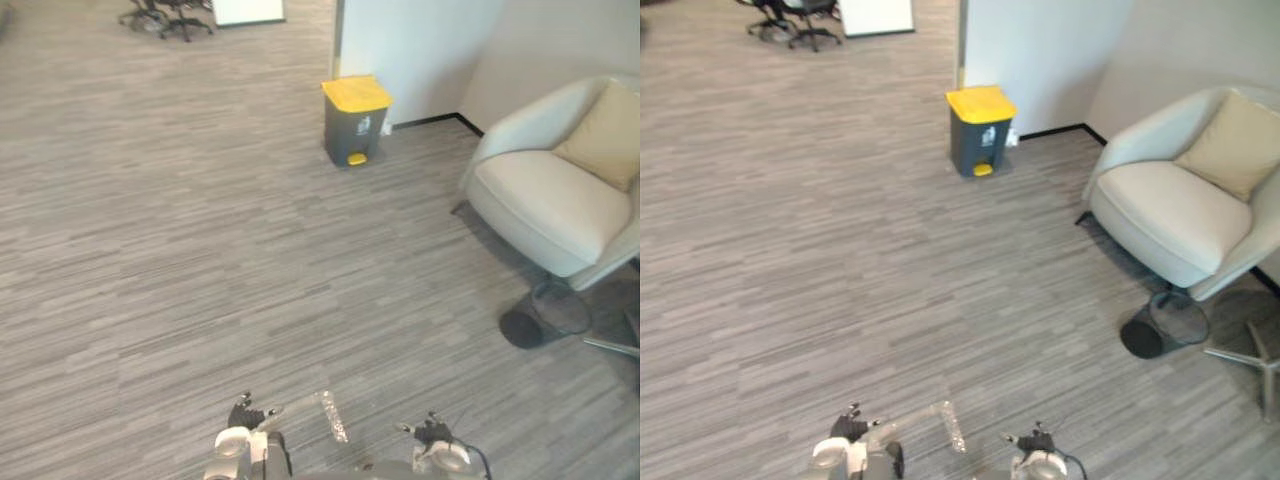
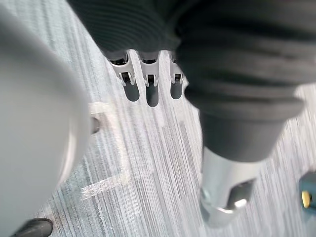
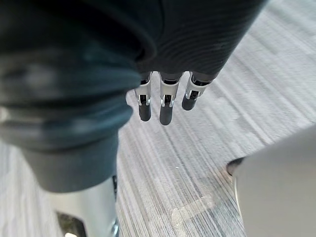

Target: Organize the slippers on the shoe rack

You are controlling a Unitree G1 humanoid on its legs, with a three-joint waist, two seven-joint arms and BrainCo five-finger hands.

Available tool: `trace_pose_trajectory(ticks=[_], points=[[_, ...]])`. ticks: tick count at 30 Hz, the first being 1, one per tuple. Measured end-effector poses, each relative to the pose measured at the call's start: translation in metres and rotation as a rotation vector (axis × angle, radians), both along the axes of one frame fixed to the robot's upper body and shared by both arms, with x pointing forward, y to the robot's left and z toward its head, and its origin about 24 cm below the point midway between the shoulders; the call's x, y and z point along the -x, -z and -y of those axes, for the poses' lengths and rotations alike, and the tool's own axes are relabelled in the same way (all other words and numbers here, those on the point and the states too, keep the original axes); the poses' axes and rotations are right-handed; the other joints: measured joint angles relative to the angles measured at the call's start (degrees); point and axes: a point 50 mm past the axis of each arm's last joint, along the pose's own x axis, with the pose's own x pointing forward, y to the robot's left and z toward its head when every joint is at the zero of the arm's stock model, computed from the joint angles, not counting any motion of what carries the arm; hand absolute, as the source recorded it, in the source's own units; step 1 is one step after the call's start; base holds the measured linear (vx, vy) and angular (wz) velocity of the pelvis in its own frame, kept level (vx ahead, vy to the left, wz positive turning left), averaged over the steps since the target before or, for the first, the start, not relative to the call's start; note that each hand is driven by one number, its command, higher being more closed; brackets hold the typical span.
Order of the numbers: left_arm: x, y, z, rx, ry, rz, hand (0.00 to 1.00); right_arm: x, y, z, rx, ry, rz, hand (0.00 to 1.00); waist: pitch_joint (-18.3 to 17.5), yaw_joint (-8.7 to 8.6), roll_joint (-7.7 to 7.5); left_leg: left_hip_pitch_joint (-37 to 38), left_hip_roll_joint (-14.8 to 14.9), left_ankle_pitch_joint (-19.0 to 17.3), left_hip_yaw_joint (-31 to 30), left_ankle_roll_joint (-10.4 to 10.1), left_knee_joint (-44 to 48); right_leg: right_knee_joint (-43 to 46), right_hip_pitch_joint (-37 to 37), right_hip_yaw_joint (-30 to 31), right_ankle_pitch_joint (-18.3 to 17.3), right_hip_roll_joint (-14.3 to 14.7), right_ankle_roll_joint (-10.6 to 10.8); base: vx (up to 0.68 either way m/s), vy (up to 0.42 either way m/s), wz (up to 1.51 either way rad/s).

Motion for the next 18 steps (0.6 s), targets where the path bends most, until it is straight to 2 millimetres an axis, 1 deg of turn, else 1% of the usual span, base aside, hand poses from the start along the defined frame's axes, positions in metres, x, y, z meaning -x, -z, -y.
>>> trace_pose_trajectory(ticks=[1,2,3,4,5,6,7,8,9,10,11,12,14,15,16,17,18], points=[[-0.002,-0.001,0.001,0.000,0.006,0.003,0.00,-0.002,-0.001,0.000,0.000,-0.001,0.008,0.00,0.12,0.06,0.18,1.89,0.20,-0.29,3.61,0.40,-1.38,1.88,-1.88,-0.37,0.71,-0.43,-0.15,0.14,0.236,-1.05],[-0.002,0.000,0.001,0.001,0.006,0.000,0.00,-0.004,-0.001,0.000,0.000,-0.003,0.013,0.00,0.34,0.27,0.54,2.67,0.50,-0.28,5.46,0.40,-2.03,2.98,-2.97,-1.07,1.04,-0.46,-0.46,0.08,0.194,-1.44],[-0.001,0.000,0.001,0.000,0.005,-0.005,0.00,-0.009,-0.003,0.000,0.002,-0.011,0.029,0.00,0.75,0.35,1.26,4.07,1.31,-0.24,9.68,0.47,-3.32,5.81,-5.34,-3.92,1.54,-0.74,-0.87,0.02,0.122,-1.71],[0.001,0.001,-0.003,-0.010,0.009,-0.012,0.00,-0.018,-0.005,-0.003,-0.001,-0.033,0.041,0.00,1.07,0.39,1.73,5.35,1.86,-0.20,13.96,0.52,-4.65,7.76,-7.97,-10.06,2.05,-1.50,-1.66,0.01,0.096,-1.70],[0.001,0.001,-0.005,-0.015,0.010,-0.013,0.00,-0.021,-0.006,-0.004,-0.001,-0.045,0.045,0.00,1.14,0.35,1.81,5.61,1.97,-0.19,15.22,0.53,-4.95,7.57,-8.55,-13.10,2.21,-1.87,-1.90,0.01,0.033,-1.63],[0.002,0.001,-0.008,-0.029,0.027,-0.019,0.00,-0.023,-0.006,-0.006,0.002,-0.069,0.045,0.00,1.18,-0.04,1.75,6.04,2.08,-0.19,17.59,0.52,-5.15,5.49,-8.98,-20.47,2.41,-2.73,-2.53,0.03,-0.066,-1.37],[0.000,0.000,-0.009,-0.031,0.028,-0.014,0.00,-0.024,-0.005,-0.004,0.008,-0.077,0.038,0.00,1.20,0.00,1.75,6.51,1.92,-0.12,17.07,0.40,-5.45,2.33,-8.53,-25.00,2.83,-2.42,-3.87,0.03,-0.073,-1.27],[0.000,0.000,-0.009,-0.029,0.026,-0.014,0.00,-0.025,-0.006,-0.002,0.014,-0.080,0.038,0.00,1.33,-0.01,2.28,6.62,2.06,-0.04,16.73,0.26,-5.64,1.79,-8.52,-25.06,3.20,-2.19,-4.24,0.05,-0.151,-1.00],[-0.004,0.000,-0.006,-0.020,0.026,-0.008,0.00,-0.028,-0.008,0.007,0.040,-0.089,0.044,0.00,2.06,-0.44,3.82,7.15,2.28,0.43,16.56,-0.51,-6.85,0.63,-8.23,-25.59,4.25,-1.33,-5.12,0.04,-0.100,-0.53],[-0.005,-0.001,-0.004,-0.015,0.028,-0.004,0.00,-0.029,-0.008,0.012,0.051,-0.090,0.042,0.00,2.43,-0.85,4.43,7.50,2.16,0.72,16.51,-0.95,-7.49,0.16,-8.12,-25.33,4.58,-0.86,-5.39,0.04,-0.132,-0.43],[-0.006,0.000,-0.002,-0.011,0.033,-0.003,0.00,-0.025,-0.007,0.018,0.065,-0.087,0.022,0.00,2.64,-1.18,4.70,7.99,2.21,1.34,16.11,-1.55,-8.19,-0.40,-7.85,-24.78,4.76,-0.34,-5.46,0.03,-0.101,-0.29],[-0.002,0.001,-0.002,-0.010,0.035,-0.013,0.00,-0.019,-0.004,0.021,0.066,-0.076,-0.002,0.00,2.68,-1.01,4.56,8.74,2.70,1.87,15.15,-2.18,-8.22,-0.81,-7.48,-23.80,4.89,0.42,-5.67,0.03,-0.182,-0.40],[0.004,0.003,-0.003,-0.011,0.030,-0.031,0.00,-0.016,-0.004,0.023,0.068,-0.067,-0.008,0.00,3.15,-0.91,3.92,7.88,5.05,1.18,15.33,-3.20,-2.63,-2.86,-6.07,-21.87,5.39,1.88,-6.22,0.00,-0.170,-0.46],[0.002,0.001,-0.005,-0.010,0.021,-0.019,0.00,-0.014,-0.004,0.023,0.069,-0.061,-0.005,0.00,3.48,-0.64,3.75,6.58,7.26,0.49,15.15,-3.69,3.06,-4.15,-4.99,-20.67,5.57,2.74,-6.46,-0.03,-0.075,-0.43],[0.002,0.001,-0.006,-0.010,0.011,-0.013,0.00,-0.013,-0.003,0.022,0.065,-0.060,-0.005,0.00,3.74,-0.25,3.68,5.78,8.84,0.17,15.20,-3.52,7.21,-4.63,-4.44,-19.80,5.44,3.48,-6.53,-0.06,-0.089,-0.71],[0.003,0.000,-0.007,-0.008,-0.012,-0.003,0.00,-0.011,-0.003,0.020,0.061,-0.060,-0.007,0.00,3.86,0.38,3.65,4.38,11.73,0.16,14.86,-3.34,14.63,-4.52,-3.60,-18.37,4.61,4.62,-7.34,-0.03,-0.084,-0.98],[0.007,0.000,-0.009,-0.007,-0.030,-0.005,0.00,-0.012,-0.005,0.021,0.069,-0.063,0.009,0.00,4.11,0.49,4.70,1.98,14.52,1.47,11.67,-1.47,23.34,-4.35,-2.21,-17.18,4.17,6.10,-8.23,-0.02,-0.079,-1.00]])
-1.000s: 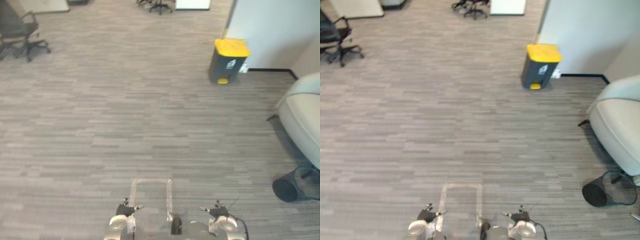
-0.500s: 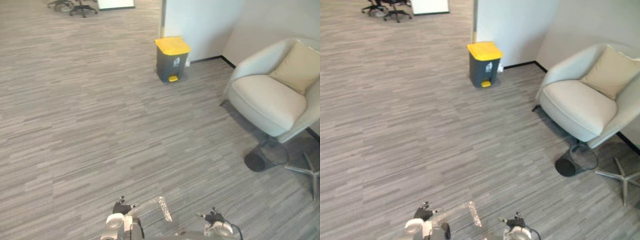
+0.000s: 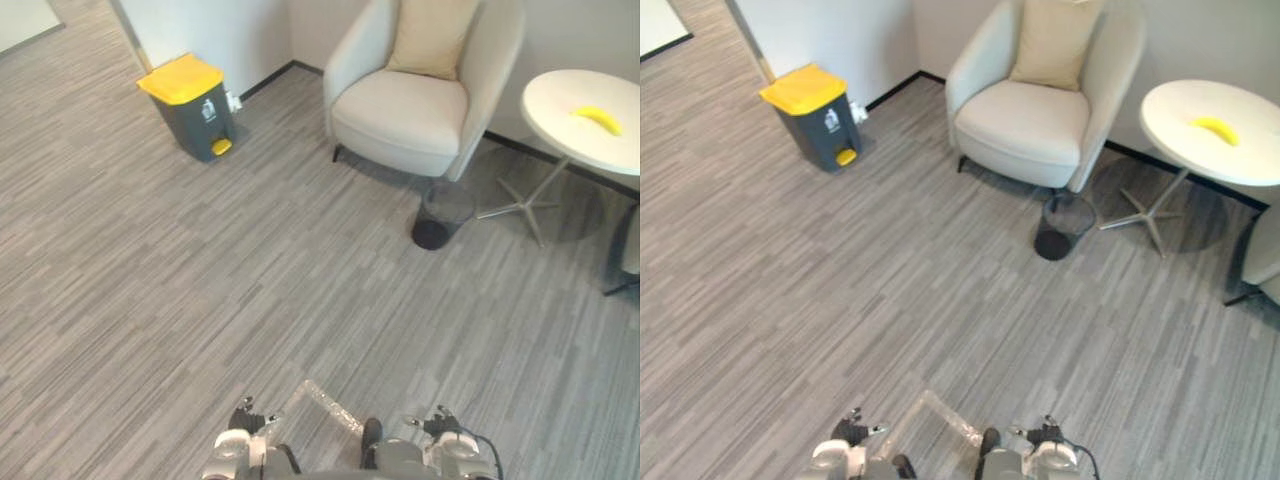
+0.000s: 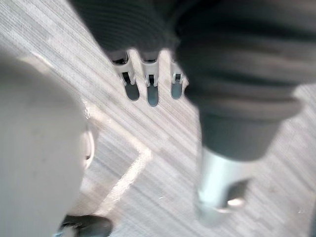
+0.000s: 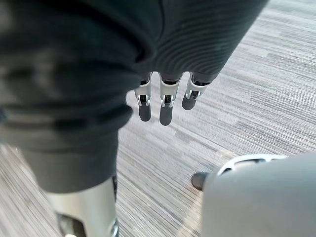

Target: Organize the slippers on the shoe rack

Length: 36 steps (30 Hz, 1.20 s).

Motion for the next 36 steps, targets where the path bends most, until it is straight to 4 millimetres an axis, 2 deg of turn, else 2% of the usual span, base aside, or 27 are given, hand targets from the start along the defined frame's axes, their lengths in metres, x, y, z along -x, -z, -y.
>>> trace_pose_trajectory(ticks=[1,2,3,4,5,7,8,9,10,11,13,17,18,20,21,22,23,26,27,29,36], points=[[0.001,0.000,0.000,0.000,-0.001,-0.001,0.00,0.000,-0.001,0.000,0.001,0.000,0.006,0.00,-0.17,0.08,0.27,-1.86,0.67,0.98,-2.01,0.72,3.37,0.17,0.14,1.00,-0.10,0.42,-0.20,0.07,-0.006,-0.91],[0.002,0.000,0.000,-0.002,-0.001,0.000,0.00,-0.002,-0.003,0.002,0.009,0.005,0.020,0.00,-0.42,0.06,0.36,-3.67,-0.52,-1.76,-5.15,-0.22,4.19,0.46,-0.07,2.91,-0.19,0.47,-0.32,0.08,0.049,-0.79],[0.001,-0.001,0.002,0.001,-0.001,0.010,0.00,0.000,-0.003,0.005,0.015,0.019,0.020,0.00,-0.35,0.11,0.32,-3.96,-2.73,-4.55,-7.41,-0.24,1.75,0.83,-0.21,4.87,-0.26,0.01,-0.43,0.13,0.094,-1.12],[0.000,-0.001,0.004,0.008,-0.006,0.016,0.00,0.000,-0.003,0.005,0.014,0.029,0.021,0.00,-0.40,0.16,0.23,-4.42,-7.74,-6.68,-12.26,-1.22,-5.07,0.93,-0.69,7.72,-0.19,-0.66,-0.46,0.11,0.089,-0.92],[-0.001,-0.001,0.005,0.011,-0.008,0.019,0.00,0.000,-0.003,0.005,0.014,0.028,0.021,0.00,-0.39,0.18,0.16,-4.43,-8.85,-6.71,-13.47,-1.25,-6.78,1.01,-0.84,8.47,-0.17,-0.73,-0.44,0.10,0.108,-0.82],[-0.001,-0.002,0.006,0.016,-0.014,0.025,0.00,0.001,-0.002,0.004,0.012,0.027,0.016,0.00,-0.47,0.86,0.23,-3.56,-14.02,-5.78,-21.77,-1.73,-18.49,1.13,-1.63,12.76,-0.25,-0.74,0.58,0.09,0.165,-0.86],[0.000,-0.001,0.007,0.020,-0.018,0.021,0.00,0.002,-0.002,0.005,0.012,0.027,0.013,0.00,-0.68,1.21,0.60,-2.47,-14.51,-4.92,-23.69,-1.85,-22.68,1.20,-2.09,13.83,-0.34,-0.35,1.10,0.09,0.217,-1.19],[0.005,0.001,0.011,0.037,-0.031,0.009,0.00,0.004,-0.001,0.007,0.016,0.031,0.007,0.00,-1.07,1.47,1.48,-1.14,-14.03,-1.24,-24.45,-1.79,-25.98,1.23,-2.17,14.73,-0.54,0.72,1.72,0.16,0.229,-1.17],[0.008,0.001,0.004,0.020,-0.037,0.001,0.00,0.008,0.000,0.005,0.004,0.054,0.003,0.00,-1.69,1.45,0.38,0.55,-14.30,-1.87,-21.27,-0.81,-26.36,-0.20,-0.32,14.91,0.53,-0.48,3.26,0.21,0.272,-0.92],[0.008,0.001,0.003,0.019,-0.037,0.001,0.00,0.008,0.000,0.004,0.003,0.055,0.002,0.00,-1.78,1.47,0.21,0.56,-14.35,-1.96,-21.04,-0.84,-26.35,-0.27,-0.31,14.89,0.72,-0.61,3.47,0.27,0.247,-0.71],[0.009,0.002,-0.003,0.002,-0.030,-0.010,0.00,0.019,0.005,-0.003,-0.023,0.076,-0.034,0.00,-3.06,1.48,-1.97,2.77,-15.26,-2.05,-17.71,0.08,-28.32,-1.39,-0.43,17.02,1.04,-1.88,4.59,0.22,0.163,-0.59],[0.007,0.003,-0.002,0.004,-0.020,-0.023,0.00,0.023,0.008,-0.005,-0.033,0.073,-0.050,0.00,-3.98,1.40,-2.89,4.69,-16.32,-2.03,-14.42,0.24,-30.51,-3.44,-1.03,17.48,2.28,-2.93,6.09,0.18,0.087,-0.55],[0.005,0.003,0.001,0.011,-0.017,-0.025,0.00,0.018,0.006,-0.002,-0.023,0.065,-0.043,0.00,-3.69,1.35,-2.17,4.84,-15.69,-2.02,-12.78,0.25,-30.49,-3.43,-2.07,15.38,3.97,-2.64,6.31,0.13,0.054,-0.75],[0.006,0.004,0.005,0.019,-0.013,-0.026,0.00,0.012,0.004,0.001,-0.015,0.056,-0.029,0.00,-3.51,1.94,-0.93,5.41,-14.60,-2.00,-9.35,0.29,-30.50,-1.76,-3.81,7.06,4.94,-2.88,5.16,0.09,0.015,-0.90],[0.007,0.004,0.005,0.018,-0.002,-0.030,0.00,0.009,0.003,0.001,-0.014,0.054,-0.022,0.00,-3.38,1.81,-0.73,6.31,-14.70,-2.00,-8.11,0.29,-30.49,0.63,-4.77,-0.44,3.76,-3.95,3.35,0.06,-0.010,-0.70],[0.007,0.004,0.005,0.017,0.003,-0.030,0.00,0.009,0.003,0.002,-0.011,0.054,-0.022,0.00,-3.34,1.54,-0.63,7.13,-15.03,-2.00,-8.07,0.29,-30.47,1.29,-4.55,-4.64,3.24,-4.42,2.54,0.07,-0.025,-0.49],[0.006,0.004,0.007,0.015,0.021,-0.030,0.00,0.012,0.003,0.004,-0.005,0.055,-0.028,0.00,-3.52,1.56,-0.25,8.00,-15.30,-2.01,-8.64,0.30,-30.44,1.29,-3.90,-5.89,3.10,-4.28,2.30,0.09,-0.052,-0.30],[0.007,0.006,0.012,0.023,0.042,-0.041,0.00,0.019,0.007,0.008,0.001,0.058,-0.065,0.00,-4.72,1.56,0.50,8.72,-15.78,-2.01,-10.91,0.31,-30.55,-5.87,-0.27,-4.76,4.88,-2.99,2.53,0.10,-0.065,-0.23],[0.007,0.006,0.012,0.020,0.044,-0.046,0.00,0.020,0.007,0.009,0.002,0.058,-0.069,0.00,-4.88,1.62,0.67,8.57,-15.70,-2.01,-11.47,0.30,-30.55,-9.94,1.34,-4.40,6.93,-2.25,2.43,0.04,-0.036,-0.13],[0.008,0.007,0.011,0.012,0.062,-0.058,0.00,0.020,0.007,0.009,0.003,0.058,-0.070,0.00,-4.69,1.63,0.46,8.42,-15.82,-2.01,-12.47,0.30,-30.68,-13.05,2.31,-3.76,8.65,-1.65,2.31,0.03,-0.045,-0.15],[0.008,0.008,0.009,0.005,0.068,-0.073,0.00,0.025,0.009,0.016,0.005,0.101,-0.093,0.00,-4.67,1.57,-0.25,9.71,-16.23,-2.01,-15.75,0.30,-32.06,-13.50,2.57,-2.64,9.87,-1.47,2.23,-0.04,0.009,-0.07]])
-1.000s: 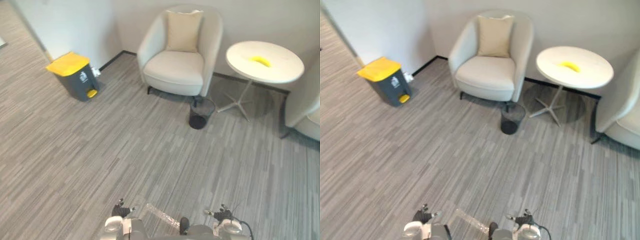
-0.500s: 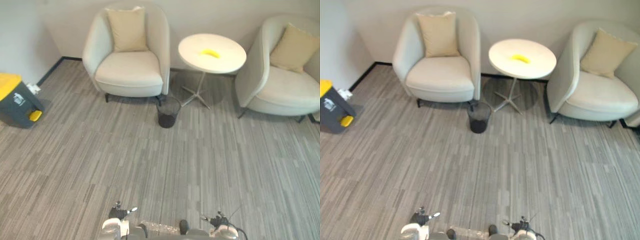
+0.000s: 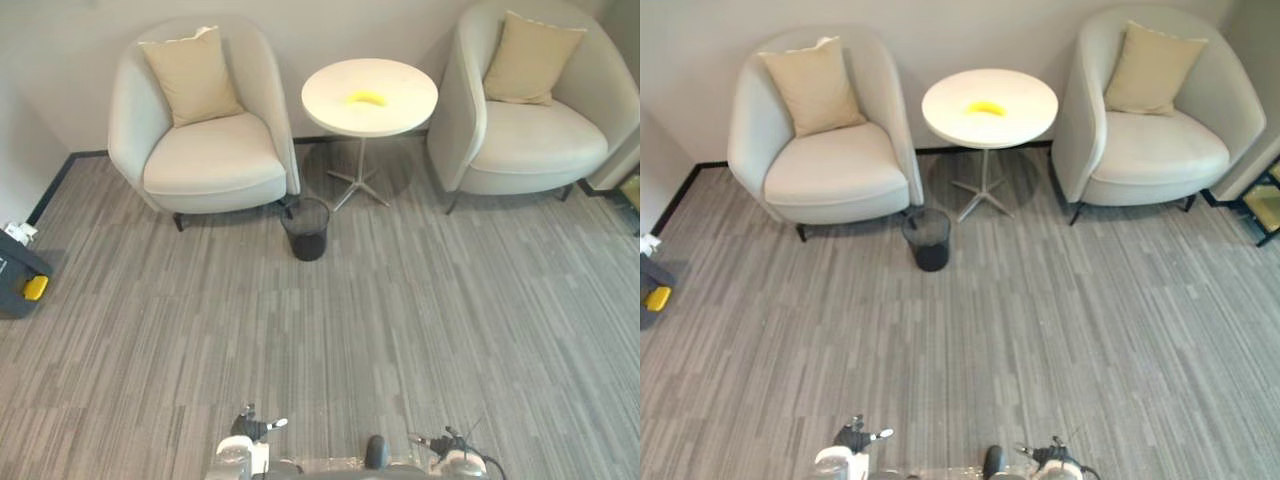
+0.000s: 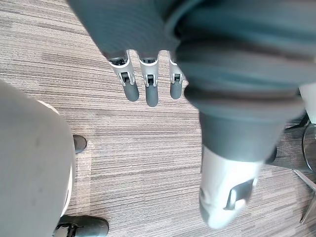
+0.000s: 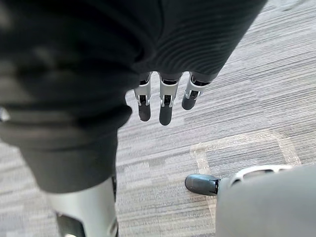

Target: Organize the slippers on the shoe rack

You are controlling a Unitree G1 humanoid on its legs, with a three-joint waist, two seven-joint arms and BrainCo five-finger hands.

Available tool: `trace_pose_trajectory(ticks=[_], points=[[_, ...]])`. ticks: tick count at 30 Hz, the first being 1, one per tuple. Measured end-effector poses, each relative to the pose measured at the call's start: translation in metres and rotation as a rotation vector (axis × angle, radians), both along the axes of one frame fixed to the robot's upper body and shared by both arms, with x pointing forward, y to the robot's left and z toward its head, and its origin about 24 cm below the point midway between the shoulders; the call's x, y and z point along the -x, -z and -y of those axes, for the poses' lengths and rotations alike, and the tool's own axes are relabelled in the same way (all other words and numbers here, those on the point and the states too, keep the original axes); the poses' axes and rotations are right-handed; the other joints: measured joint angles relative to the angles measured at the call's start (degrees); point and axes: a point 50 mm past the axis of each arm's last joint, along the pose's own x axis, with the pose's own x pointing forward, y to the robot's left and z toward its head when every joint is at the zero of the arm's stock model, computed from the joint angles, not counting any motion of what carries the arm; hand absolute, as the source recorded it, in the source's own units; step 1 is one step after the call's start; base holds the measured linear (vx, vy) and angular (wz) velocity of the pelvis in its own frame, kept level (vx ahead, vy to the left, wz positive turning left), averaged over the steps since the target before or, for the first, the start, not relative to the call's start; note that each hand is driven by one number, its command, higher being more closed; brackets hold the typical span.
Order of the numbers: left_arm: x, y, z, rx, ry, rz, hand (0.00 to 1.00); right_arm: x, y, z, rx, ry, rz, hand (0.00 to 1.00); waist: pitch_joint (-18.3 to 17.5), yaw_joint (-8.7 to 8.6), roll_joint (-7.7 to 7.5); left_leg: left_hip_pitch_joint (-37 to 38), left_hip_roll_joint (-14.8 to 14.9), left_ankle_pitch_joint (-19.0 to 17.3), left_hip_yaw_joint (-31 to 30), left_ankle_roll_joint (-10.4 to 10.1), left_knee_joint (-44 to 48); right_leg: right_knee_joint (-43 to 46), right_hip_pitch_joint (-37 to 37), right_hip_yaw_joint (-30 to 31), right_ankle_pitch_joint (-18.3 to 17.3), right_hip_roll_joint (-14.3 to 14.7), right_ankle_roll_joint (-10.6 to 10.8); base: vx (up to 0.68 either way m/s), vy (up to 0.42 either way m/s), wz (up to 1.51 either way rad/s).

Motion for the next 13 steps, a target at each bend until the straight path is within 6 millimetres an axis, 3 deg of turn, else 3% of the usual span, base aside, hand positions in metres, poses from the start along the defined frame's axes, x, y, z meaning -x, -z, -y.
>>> trace_pose_trajectory(ticks=[10,13], points=[[0.008,0.001,-0.013,-0.032,-0.002,-0.027,0.00,-0.001,0.000,-0.002,-0.007,0.002,0.002,0.00,0.59,-0.29,-1.67,1.09,-0.66,-1.09,-2.35,0.11,-2.99,-0.04,0.06,-0.69,1.53,-0.86,1.09,-0.11,0.018,0.02],[0.008,0.002,-0.012,-0.030,0.000,-0.029,0.00,-0.002,0.000,0.000,-0.005,0.009,0.006,0.00,0.61,-0.64,-1.30,1.01,-0.70,-0.75,-3.14,-0.10,-3.11,-0.03,0.15,-1.63,1.54,-1.15,1.11,-0.02,0.008,0.08]])
